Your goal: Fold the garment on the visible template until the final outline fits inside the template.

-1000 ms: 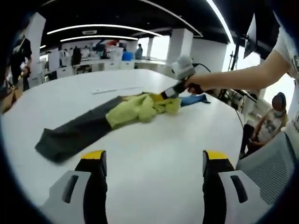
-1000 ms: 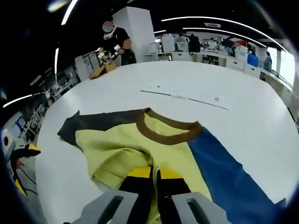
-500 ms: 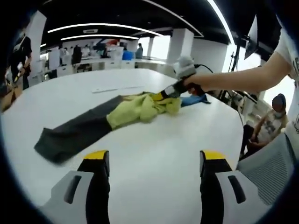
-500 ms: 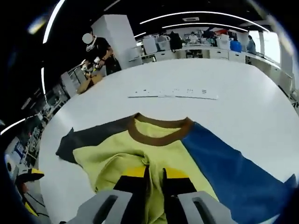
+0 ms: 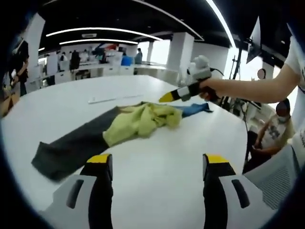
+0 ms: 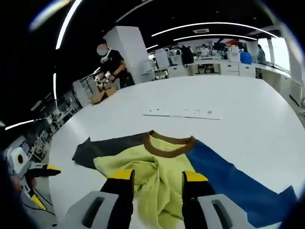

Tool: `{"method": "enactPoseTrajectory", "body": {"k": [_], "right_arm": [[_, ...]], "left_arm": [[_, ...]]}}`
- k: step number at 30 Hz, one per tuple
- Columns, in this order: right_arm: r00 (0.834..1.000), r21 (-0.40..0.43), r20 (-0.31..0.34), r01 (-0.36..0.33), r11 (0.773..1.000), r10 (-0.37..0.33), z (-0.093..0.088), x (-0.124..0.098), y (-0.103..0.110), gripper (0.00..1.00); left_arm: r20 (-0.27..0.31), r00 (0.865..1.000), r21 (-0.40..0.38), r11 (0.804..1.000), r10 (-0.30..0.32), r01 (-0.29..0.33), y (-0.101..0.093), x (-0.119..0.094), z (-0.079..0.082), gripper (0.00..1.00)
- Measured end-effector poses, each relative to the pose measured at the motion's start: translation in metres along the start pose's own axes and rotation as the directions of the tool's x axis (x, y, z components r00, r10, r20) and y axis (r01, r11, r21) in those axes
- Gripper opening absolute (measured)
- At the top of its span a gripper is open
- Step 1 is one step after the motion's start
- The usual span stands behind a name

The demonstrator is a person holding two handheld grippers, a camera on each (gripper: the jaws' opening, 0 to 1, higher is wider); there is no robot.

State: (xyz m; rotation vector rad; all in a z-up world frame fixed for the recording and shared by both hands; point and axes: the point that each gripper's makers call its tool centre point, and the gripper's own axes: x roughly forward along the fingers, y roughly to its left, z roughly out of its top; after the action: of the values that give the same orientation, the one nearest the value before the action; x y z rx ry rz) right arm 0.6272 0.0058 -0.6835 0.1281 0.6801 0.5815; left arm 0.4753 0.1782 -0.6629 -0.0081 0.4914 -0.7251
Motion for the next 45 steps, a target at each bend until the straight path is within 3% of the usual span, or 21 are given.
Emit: {"method": "enactPoseTrajectory", "body": {"k": [5, 13, 21, 36, 45], "right_arm": [[1.000, -0.014, -0.002, -0.009, 1.000, 0.009, -0.015, -0.012, -0.003, 0.43], [0.998, -0.035, -0.035, -0.054, 0.998, 0.053, -0.040, -0.026, -0.002, 0.43], [0.994, -0.114, -0.071, -0.089, 0.989, 0.081, -0.064, -0.033, -0.002, 0.39], [0.993, -0.244, -0.079, -0.103, 0.964, 0.086, -0.078, -0.029, -0.009, 0.22], [0.992, -0.309, -0.063, -0.120, 0.944, 0.105, -0.075, -0.023, -0.009, 0.12]], "left_arm": [[0.037, 0.999, -0.076, 0.997, 0.034, -0.031, 0.010, 0.005, 0.007, 0.60], [0.026, 0.999, -0.043, 0.998, 0.038, -0.037, 0.010, 0.023, 0.009, 0.59], [0.005, 0.999, -0.013, 0.999, 0.035, -0.034, 0.011, 0.048, 0.009, 0.55], [-0.035, 0.997, 0.001, 0.997, 0.072, -0.072, 0.018, 0.106, 0.005, 0.45], [-0.046, 0.995, -0.024, 0.995, 0.091, -0.092, 0.023, 0.129, 0.002, 0.31]]}}
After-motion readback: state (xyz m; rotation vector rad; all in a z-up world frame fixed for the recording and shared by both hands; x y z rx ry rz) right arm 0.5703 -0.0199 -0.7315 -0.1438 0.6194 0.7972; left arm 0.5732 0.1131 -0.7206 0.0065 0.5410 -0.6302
